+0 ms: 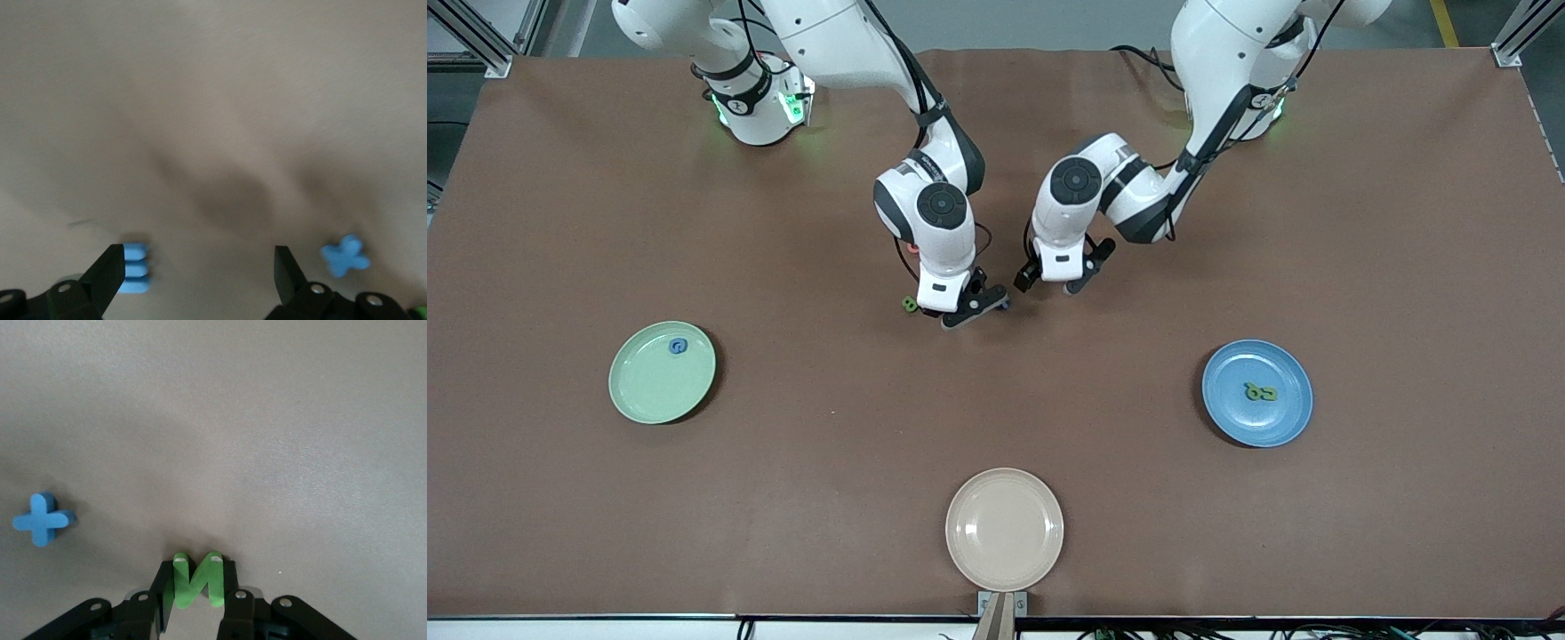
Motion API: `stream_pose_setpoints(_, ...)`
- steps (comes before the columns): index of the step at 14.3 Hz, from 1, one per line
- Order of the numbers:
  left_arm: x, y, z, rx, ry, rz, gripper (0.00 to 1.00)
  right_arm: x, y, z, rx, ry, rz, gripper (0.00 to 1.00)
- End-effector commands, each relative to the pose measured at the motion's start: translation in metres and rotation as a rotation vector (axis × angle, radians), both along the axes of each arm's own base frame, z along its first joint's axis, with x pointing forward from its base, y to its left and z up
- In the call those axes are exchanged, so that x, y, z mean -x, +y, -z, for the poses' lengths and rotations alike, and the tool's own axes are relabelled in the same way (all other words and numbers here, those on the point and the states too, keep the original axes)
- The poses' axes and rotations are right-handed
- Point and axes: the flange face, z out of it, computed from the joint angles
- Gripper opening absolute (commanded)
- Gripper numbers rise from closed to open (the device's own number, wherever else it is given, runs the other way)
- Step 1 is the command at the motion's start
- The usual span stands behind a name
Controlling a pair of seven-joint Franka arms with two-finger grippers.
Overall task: Sort upper and lower case letters into plates
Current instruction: 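Carry the N to the green plate while the left gripper grasps blue e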
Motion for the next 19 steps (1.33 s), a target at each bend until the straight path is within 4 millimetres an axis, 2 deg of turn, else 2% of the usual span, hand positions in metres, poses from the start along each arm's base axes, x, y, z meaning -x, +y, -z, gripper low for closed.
stream_pose_setpoints(1,0.021,0.019,-0.009,-0.031,-0.022,-0.011,0.98,-0.025,-0.039,-0.045,-0.001,0.103,-0.048,0.13)
stream_pose_setpoints(3,0.039,0.009,-0.004,-0.011,-0.032,-0.048,0.97,-0.045,-0.083,-0.096,-0.007,0.179,-0.062,0.13)
stream_pose_setpoints(4,0.045,0.005,-0.003,-0.008,-0.034,-0.075,0.97,-0.055,-0.116,-0.116,-0.01,0.21,-0.082,0.13)
stream_pose_setpoints(5,0.047,0.004,-0.003,-0.009,-0.033,-0.093,0.96,-0.068,-0.155,-0.129,-0.031,0.221,-0.12,0.13)
stream_pose_setpoints(6,0.05,0.003,-0.001,-0.012,-0.03,-0.1,0.95,-0.082,-0.204,-0.133,-0.057,0.228,-0.181,0.13)
stream_pose_setpoints(7,0.057,0.001,0.001,-0.018,-0.025,-0.097,0.94,-0.091,-0.246,-0.131,-0.074,0.236,-0.215,0.13)
stream_pose_setpoints(9,0.066,0.002,0.006,-0.035,-0.029,-0.093,0.93,-0.102,-0.312,-0.118,-0.086,0.243,-0.249,0.13)
stream_pose_setpoints(10,0.065,0.003,0.008,-0.041,-0.035,-0.097,0.91,-0.105,-0.342,-0.11,-0.091,0.226,-0.263,0.13)
stream_pose_setpoints(11,0.065,0.003,0.009,-0.045,-0.04,-0.115,0.9,-0.105,-0.364,-0.101,-0.093,0.211,-0.28,0.13)
stream_pose_setpoints(12,0.065,0.003,0.01,-0.053,-0.048,-0.115,0.9,-0.105,-0.384,-0.092,-0.091,0.193,-0.282,0.13)
stream_pose_setpoints(17,0.06,0.001,0.019,-0.05,-0.077,-0.14,0.84,-0.112,-0.459,-0.057,-0.052,0.107,-0.285,0.11)
stream_pose_setpoints(19,0.061,0.0,0.022,-0.05,-0.073,-0.14,0.75,-0.116,-0.482,-0.042,-0.024,0.065,-0.298,0.11)
